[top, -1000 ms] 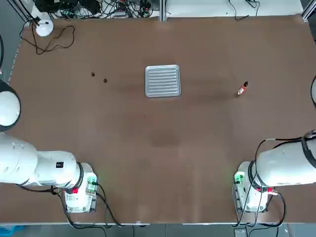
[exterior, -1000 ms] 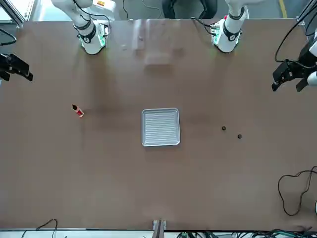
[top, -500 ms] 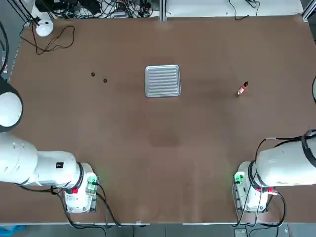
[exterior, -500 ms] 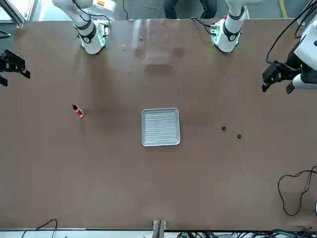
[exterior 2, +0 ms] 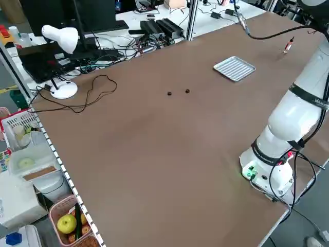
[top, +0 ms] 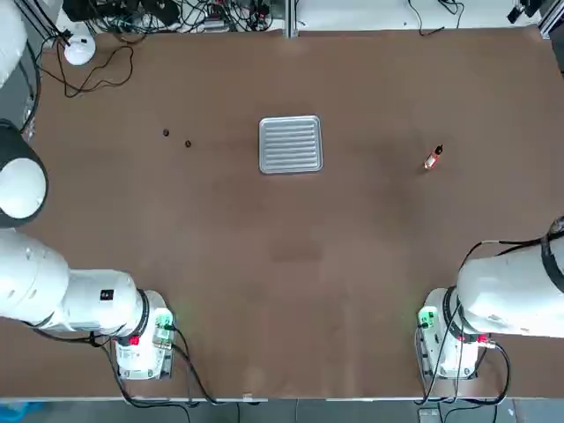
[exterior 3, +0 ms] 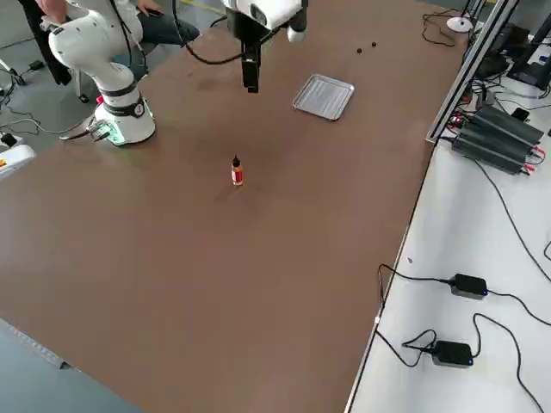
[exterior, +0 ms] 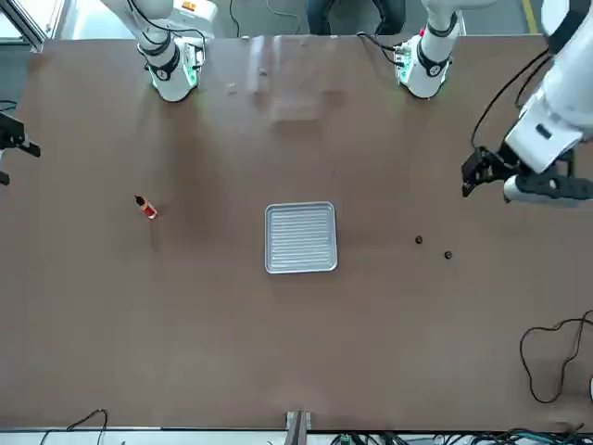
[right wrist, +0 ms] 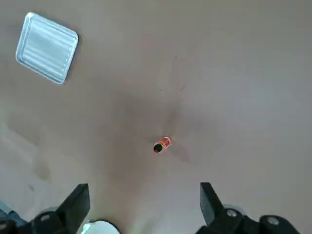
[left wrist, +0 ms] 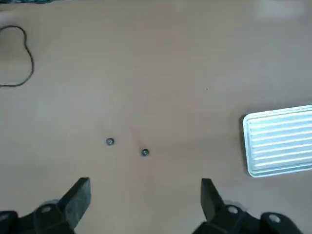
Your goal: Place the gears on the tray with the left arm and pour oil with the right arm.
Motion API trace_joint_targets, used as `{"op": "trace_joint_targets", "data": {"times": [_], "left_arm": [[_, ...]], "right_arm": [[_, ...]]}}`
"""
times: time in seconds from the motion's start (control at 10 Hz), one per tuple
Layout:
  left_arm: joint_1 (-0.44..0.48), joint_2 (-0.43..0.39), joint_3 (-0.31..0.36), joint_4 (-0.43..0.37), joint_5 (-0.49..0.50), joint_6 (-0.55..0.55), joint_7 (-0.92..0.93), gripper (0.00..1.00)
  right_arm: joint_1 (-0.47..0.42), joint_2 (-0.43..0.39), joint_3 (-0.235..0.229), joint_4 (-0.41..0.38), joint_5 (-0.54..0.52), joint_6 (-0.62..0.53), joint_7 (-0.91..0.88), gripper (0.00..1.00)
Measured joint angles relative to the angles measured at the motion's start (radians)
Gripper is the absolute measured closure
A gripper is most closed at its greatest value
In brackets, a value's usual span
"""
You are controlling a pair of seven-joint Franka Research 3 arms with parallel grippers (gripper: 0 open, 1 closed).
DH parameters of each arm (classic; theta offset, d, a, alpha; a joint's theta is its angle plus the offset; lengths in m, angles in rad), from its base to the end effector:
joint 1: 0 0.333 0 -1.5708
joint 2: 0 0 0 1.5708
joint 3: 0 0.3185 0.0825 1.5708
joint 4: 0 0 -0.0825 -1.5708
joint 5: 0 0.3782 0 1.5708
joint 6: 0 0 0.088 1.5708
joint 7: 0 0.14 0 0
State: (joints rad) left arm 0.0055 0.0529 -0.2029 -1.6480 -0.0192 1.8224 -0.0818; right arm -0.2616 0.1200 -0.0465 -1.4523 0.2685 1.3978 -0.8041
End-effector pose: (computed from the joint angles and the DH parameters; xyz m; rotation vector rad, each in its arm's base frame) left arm 0.5776 -0.1152 0.5518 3.0853 -0.1715 0.1814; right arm 0.5471 -0.1299 0.5734 -2.7326 -0.7256 0.0126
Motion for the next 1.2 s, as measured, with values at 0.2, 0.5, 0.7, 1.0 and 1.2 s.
{"op": "trace_joint_targets", "data": {"times": [0.2, 0.5, 0.7, 1.0, 1.2], "left_arm": [[-0.014, 0.01, -0.002, -0.089, 0.0, 0.087, 0.0, 0.0], [-0.034, 0.073, -0.004, -0.196, 0.0, 0.212, 0.0, 0.0], [-0.035, 0.139, -0.003, -0.212, 0.0, 0.227, 0.0, 0.0], [-0.03, 0.231, 0.001, -0.223, 0.015, 0.241, 0.0, 0.01], [-0.028, 0.278, 0.009, -0.279, 0.058, 0.363, -0.006, 0.01]], "right_arm": [[-0.042, 0.002, 0.0, -0.061, 0.061, 0.026, -0.157, 0.0], [-0.113, 0.008, -0.001, -0.201, 0.171, 0.107, -0.477, 0.02], [-0.172, 0.013, -0.001, -0.305, 0.257, 0.136, -0.684, 0.01], [-0.252, 0.08, -0.002, -0.371, 0.379, 0.14, -0.988, 0.01], [-0.287, 0.142, -0.002, -0.423, 0.462, 0.139, -1.141, 0.01]]}}
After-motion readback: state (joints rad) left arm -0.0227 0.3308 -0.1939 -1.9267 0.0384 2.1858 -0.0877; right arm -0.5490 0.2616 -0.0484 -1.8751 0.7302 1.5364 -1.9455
